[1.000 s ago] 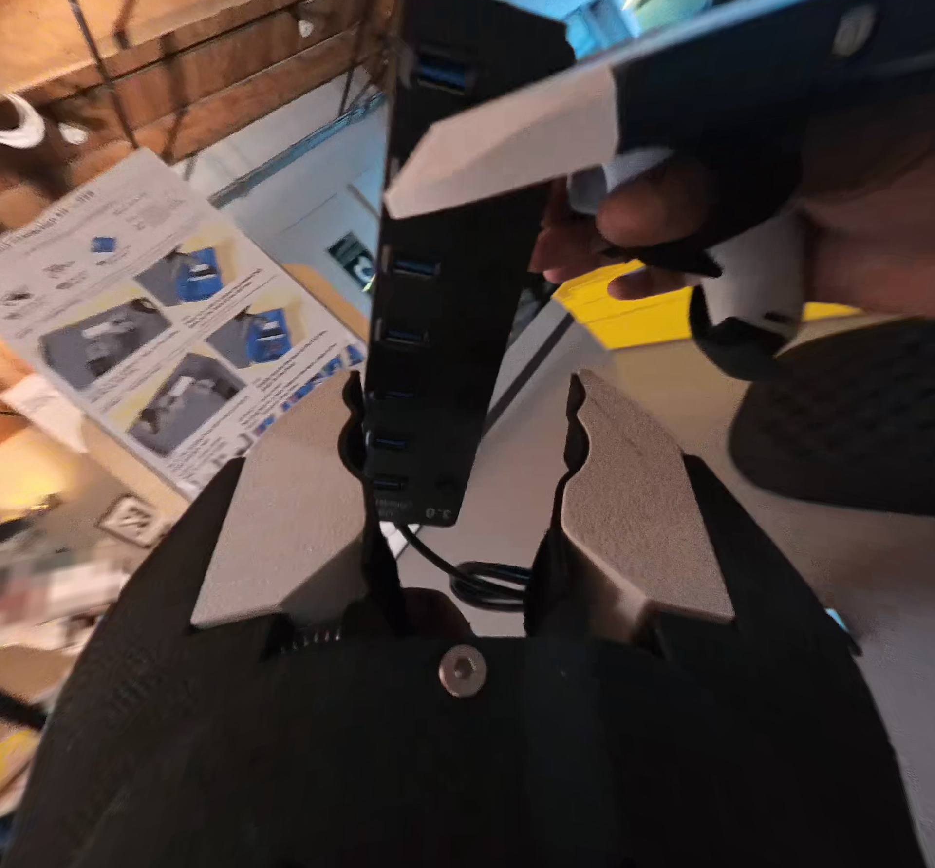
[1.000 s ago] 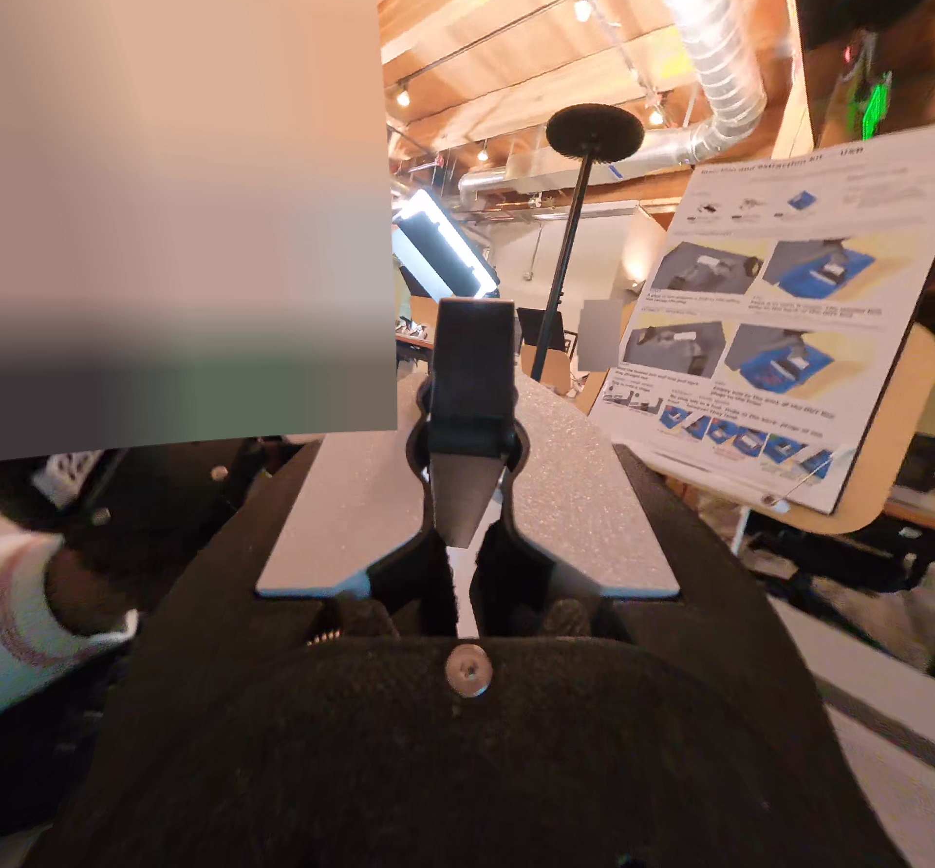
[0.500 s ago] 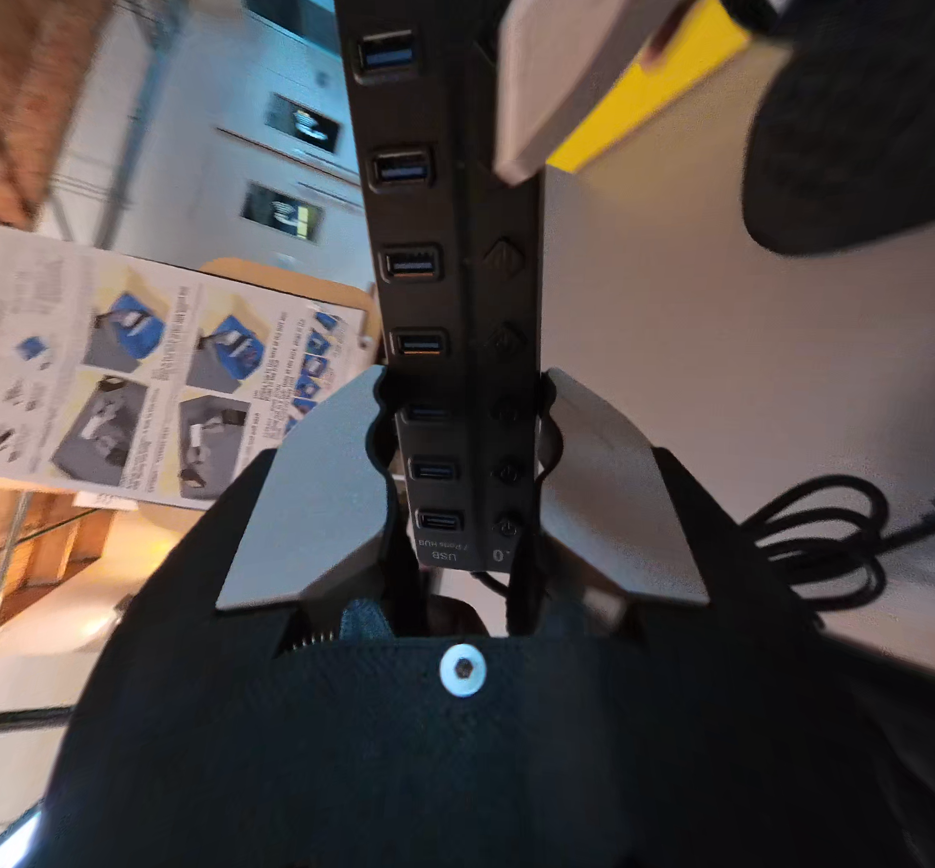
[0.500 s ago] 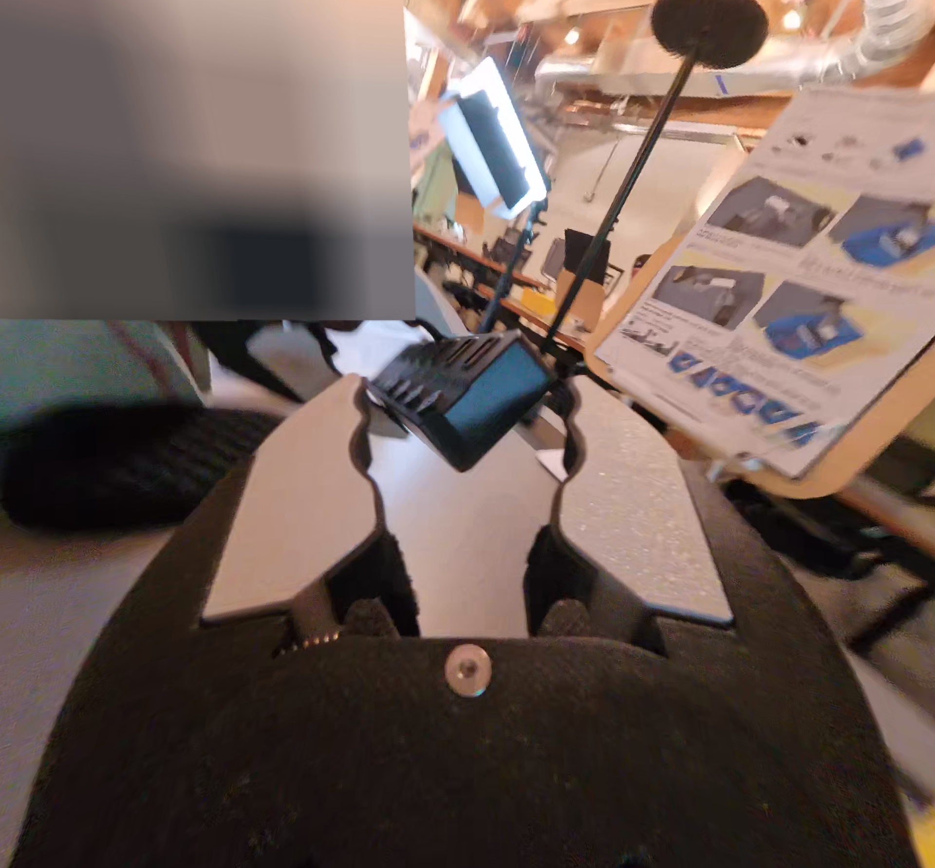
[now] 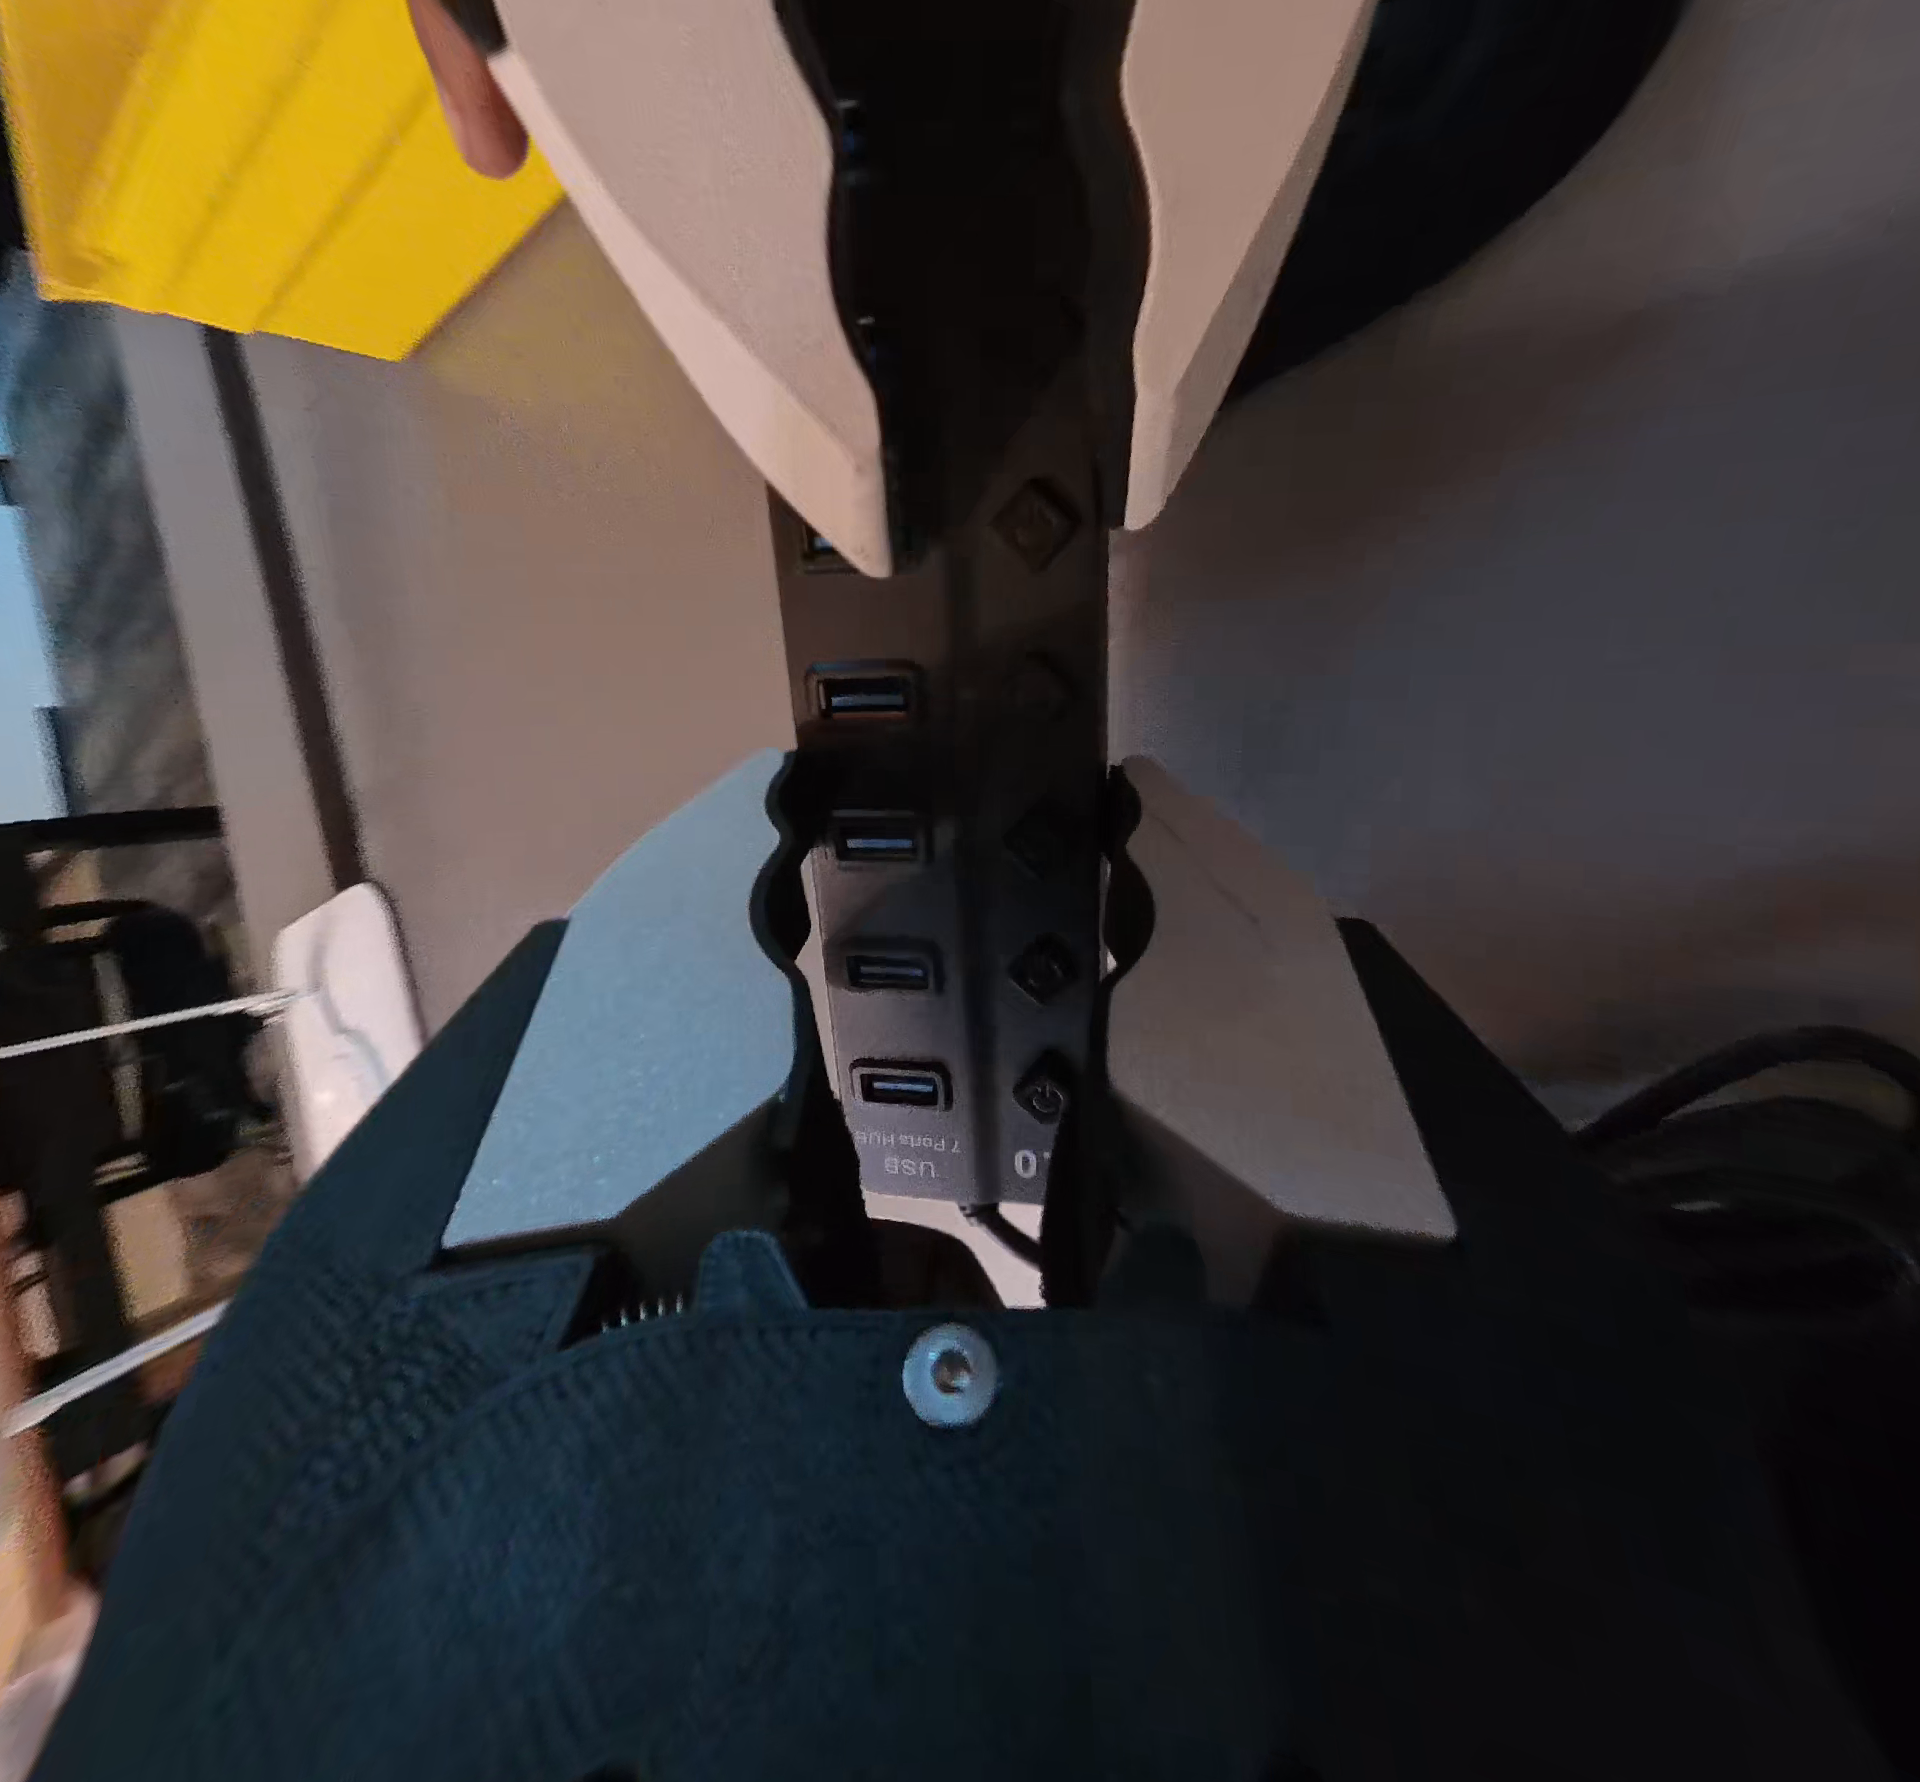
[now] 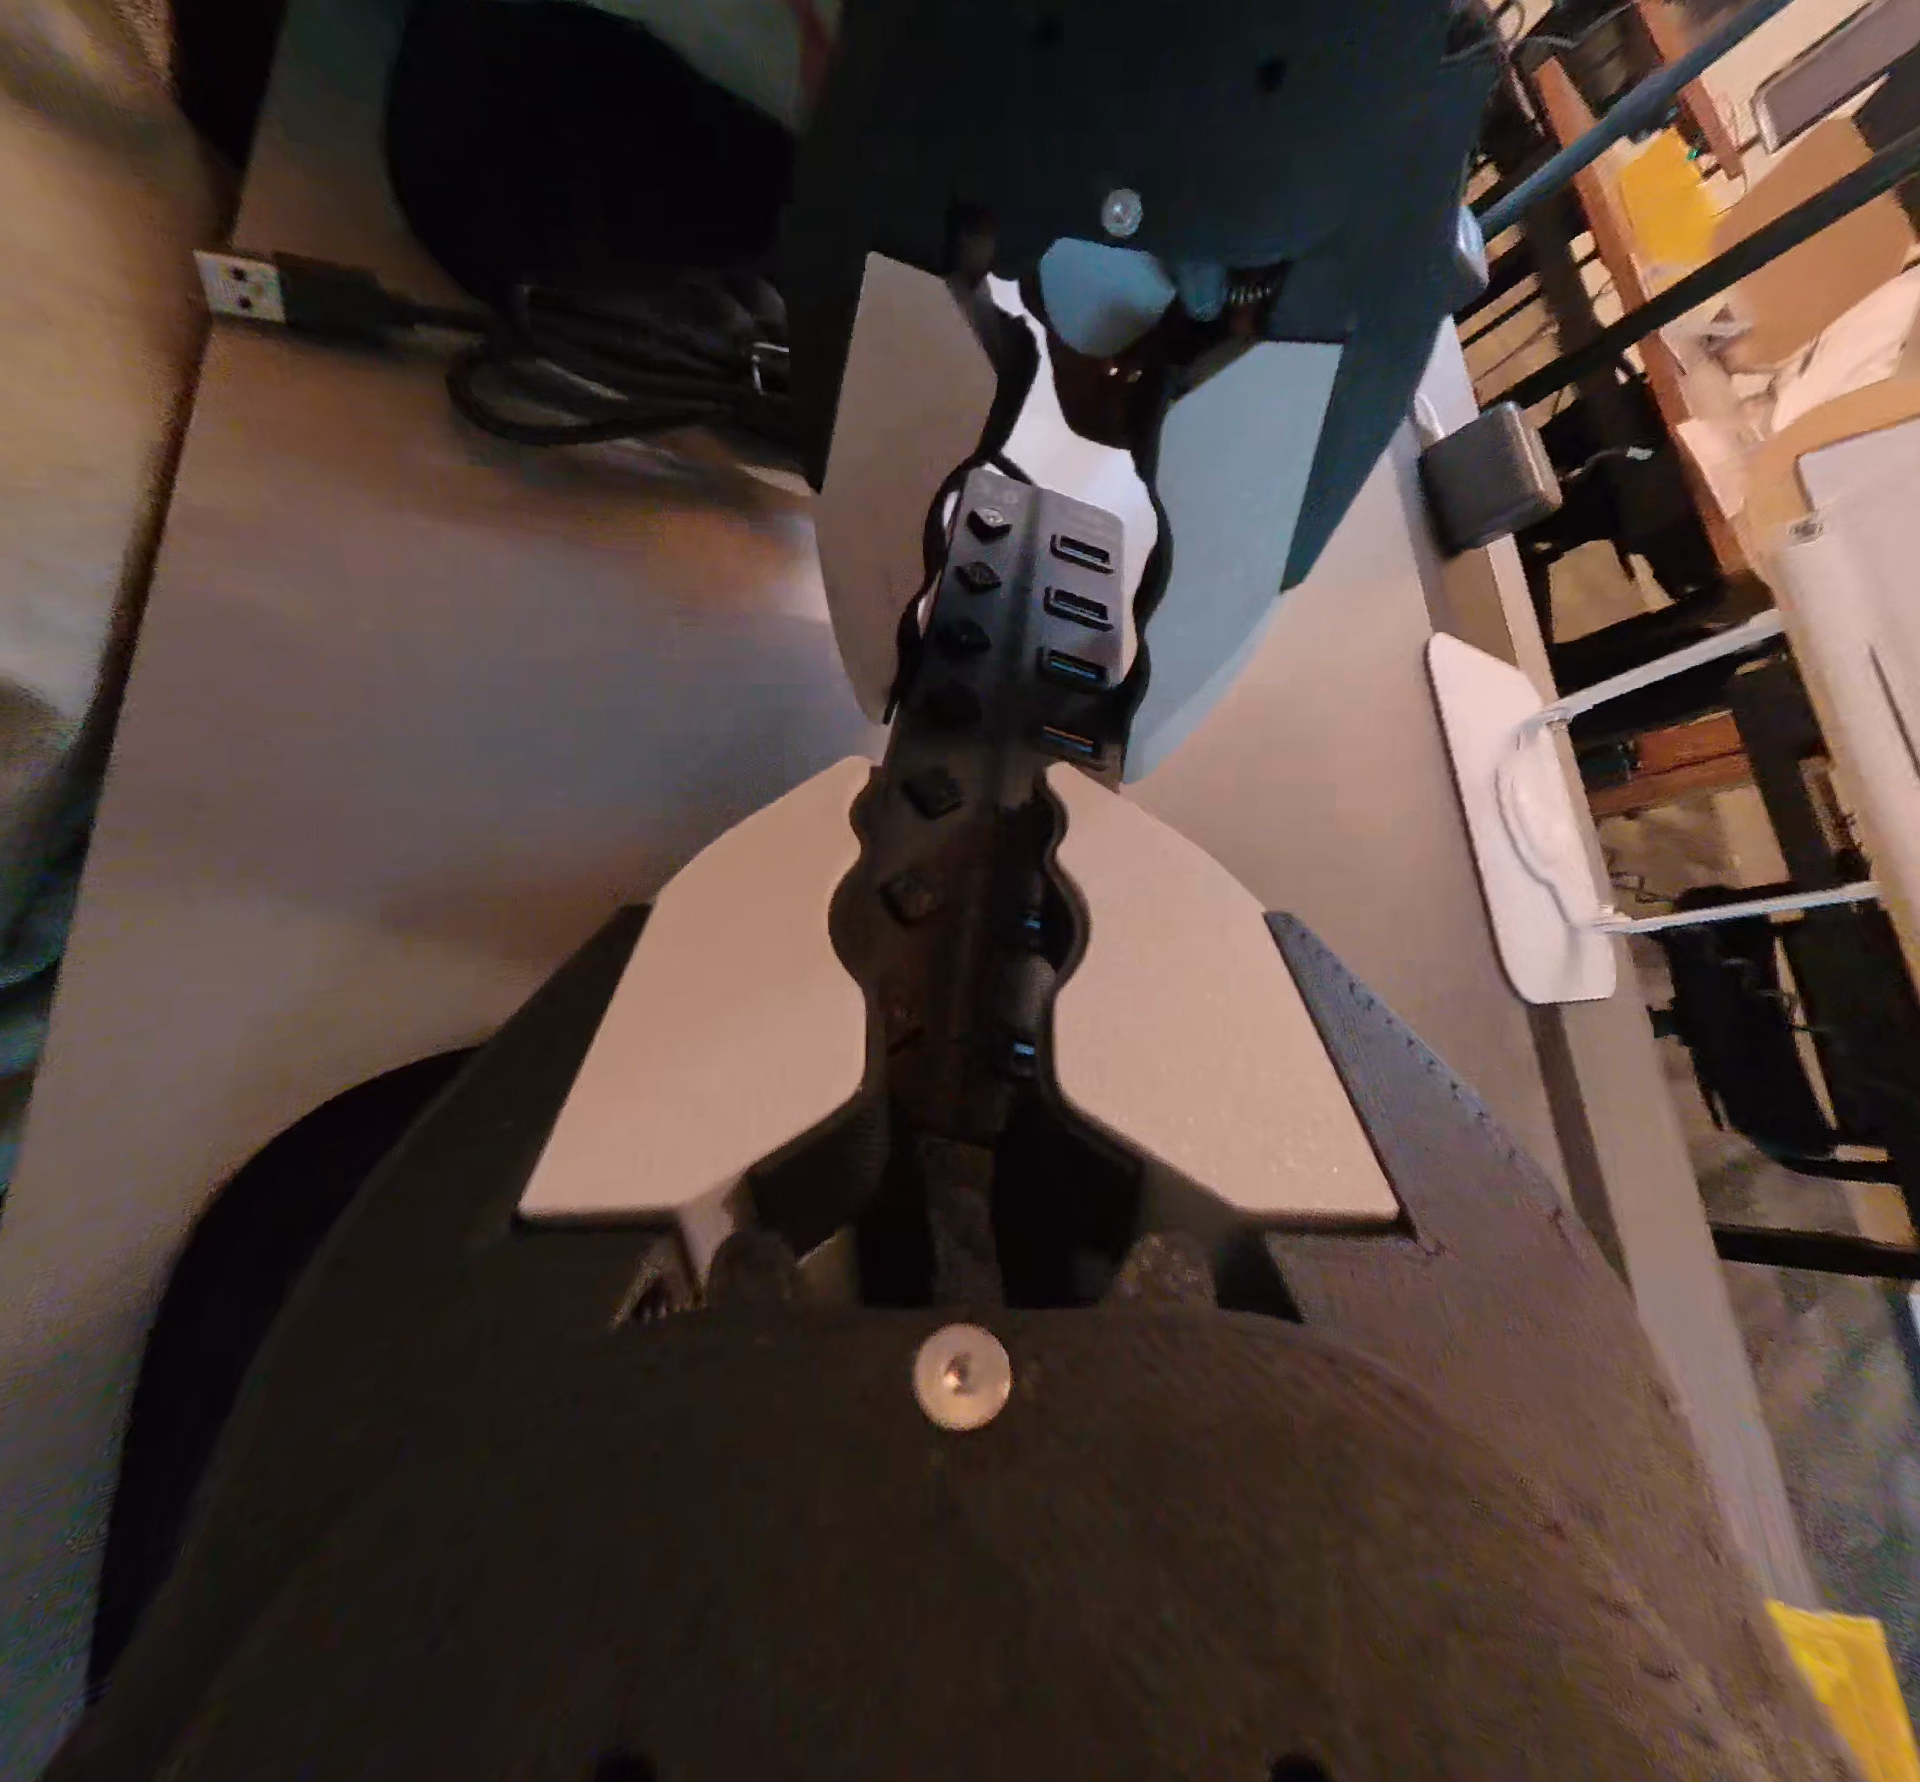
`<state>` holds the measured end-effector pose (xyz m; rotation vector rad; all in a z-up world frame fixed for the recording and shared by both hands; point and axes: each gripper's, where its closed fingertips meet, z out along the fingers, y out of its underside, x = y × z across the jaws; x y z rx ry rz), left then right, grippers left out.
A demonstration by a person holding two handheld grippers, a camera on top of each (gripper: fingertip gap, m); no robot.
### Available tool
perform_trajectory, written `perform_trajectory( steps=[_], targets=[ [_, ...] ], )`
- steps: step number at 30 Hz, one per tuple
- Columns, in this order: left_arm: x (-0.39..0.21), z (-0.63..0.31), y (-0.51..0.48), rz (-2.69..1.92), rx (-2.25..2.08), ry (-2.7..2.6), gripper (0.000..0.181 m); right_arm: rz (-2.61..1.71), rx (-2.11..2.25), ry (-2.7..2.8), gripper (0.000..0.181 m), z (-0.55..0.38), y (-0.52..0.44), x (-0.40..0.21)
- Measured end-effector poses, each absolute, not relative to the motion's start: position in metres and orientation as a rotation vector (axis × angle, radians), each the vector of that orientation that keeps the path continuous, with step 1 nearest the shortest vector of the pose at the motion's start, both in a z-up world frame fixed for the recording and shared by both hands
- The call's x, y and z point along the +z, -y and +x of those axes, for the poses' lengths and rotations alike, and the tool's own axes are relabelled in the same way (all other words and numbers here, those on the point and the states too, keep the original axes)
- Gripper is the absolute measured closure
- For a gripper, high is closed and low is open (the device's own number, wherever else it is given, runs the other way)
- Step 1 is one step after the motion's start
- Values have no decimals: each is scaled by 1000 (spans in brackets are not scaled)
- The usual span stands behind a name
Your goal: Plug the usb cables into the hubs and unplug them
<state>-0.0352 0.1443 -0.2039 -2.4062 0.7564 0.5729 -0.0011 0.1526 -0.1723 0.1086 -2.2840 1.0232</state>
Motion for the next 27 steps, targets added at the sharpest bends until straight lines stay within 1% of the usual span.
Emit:
perform_trajectory(
  steps=[1,2,3,4,6,9,12,17,21,22,24,25,27],
  targets=[
    [-208,-34,-146,-2413,532,-746,127,84,1030,2283,150,-2,-155,-174],
    [-210,-33,-148,-2414,497,-727,126,49,1035,2264,138,-5,-159,-173],
    [-212,-31,-150,-2411,455,-714,126,12,1035,2242,122,-7,-165,-172],
    [-213,-28,-152,-2406,411,-708,126,-27,1034,2227,113,-10,-171,-171],
    [-215,-24,-154,-2401,345,-705,126,-95,1066,2233,101,-9,-180,-171],
    [-219,-20,-158,-2391,299,-712,126,-135,1060,2344,103,-1,-186,-183],
    [-223,-18,-164,-2384,285,-717,126,-184,966,2467,120,2,-193,-203],
    [-229,-17,-170,-2380,254,-688,126,-217,807,2545,123,-1,-208,-225],
    [-232,-23,-173,-2368,265,-604,125,-243,855,2550,123,-3,-210,-227],
    [-229,-26,-174,-2356,270,-557,121,-248,845,2559,123,-4,-211,-228],
    [-212,-31,-173,-2289,292,-455,105,-261,841,2565,123,-4,-211,-229],
    [-198,-34,-172,-2229,313,-395,101,-269,840,2567,123,-4,-211,-229],
    [-164,-39,-164,-2088,360,-269,100,-290,838,2566,123,-5,-212,-230]
  ],
)
